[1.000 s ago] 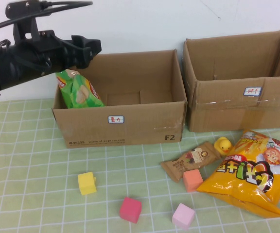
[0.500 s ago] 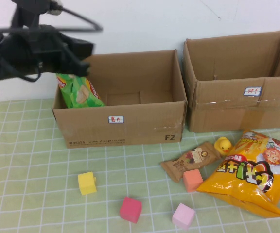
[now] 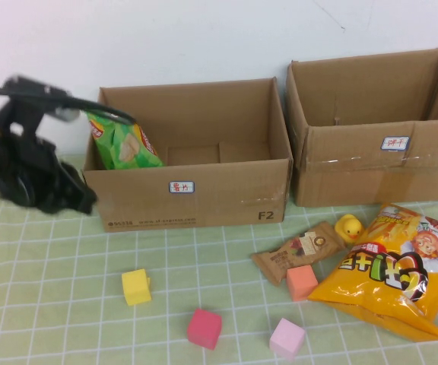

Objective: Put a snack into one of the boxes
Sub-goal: Pick up the potato chip

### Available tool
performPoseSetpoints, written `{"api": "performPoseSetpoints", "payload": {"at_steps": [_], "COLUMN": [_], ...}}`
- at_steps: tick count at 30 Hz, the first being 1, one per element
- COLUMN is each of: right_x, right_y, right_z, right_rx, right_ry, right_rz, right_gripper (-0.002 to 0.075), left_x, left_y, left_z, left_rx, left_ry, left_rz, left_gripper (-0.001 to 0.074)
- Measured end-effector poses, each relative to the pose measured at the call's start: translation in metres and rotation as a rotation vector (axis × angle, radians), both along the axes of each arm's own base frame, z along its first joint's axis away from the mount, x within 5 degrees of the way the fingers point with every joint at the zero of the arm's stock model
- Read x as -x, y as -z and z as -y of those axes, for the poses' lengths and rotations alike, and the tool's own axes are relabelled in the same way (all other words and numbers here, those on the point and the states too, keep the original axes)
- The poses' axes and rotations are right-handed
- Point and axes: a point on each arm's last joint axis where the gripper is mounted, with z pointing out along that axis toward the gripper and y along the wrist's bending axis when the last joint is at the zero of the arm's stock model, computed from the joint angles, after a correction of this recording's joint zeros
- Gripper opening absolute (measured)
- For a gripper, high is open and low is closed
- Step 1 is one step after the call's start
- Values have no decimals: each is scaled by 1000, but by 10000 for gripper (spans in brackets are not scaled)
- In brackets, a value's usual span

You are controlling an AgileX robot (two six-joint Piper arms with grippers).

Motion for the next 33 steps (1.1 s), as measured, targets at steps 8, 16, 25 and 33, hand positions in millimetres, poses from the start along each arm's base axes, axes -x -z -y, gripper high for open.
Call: {"api": "performPoseSetpoints", "payload": {"at_steps": [8, 16, 25, 33], "right_x": [0, 0, 1, -3], "right_y": [0, 0, 3, 8], "right_z": [0, 0, -2, -10], "right_rx": [0, -7, -29, -47], "right_ry": [0, 0, -13, -101], "right_rz": [0, 0, -36, -217], "right_gripper": [-2, -2, -2, -2], "left_x": [36, 89, 119, 111], "left_y": [56, 95, 104, 103], "left_z": [34, 79, 116, 135], "left_rx": [277, 598, 592, 449], "left_ry": [107, 243, 378, 271], "left_rz": [-169, -254, -205, -101], "left_gripper": [0, 0, 0, 0]}}
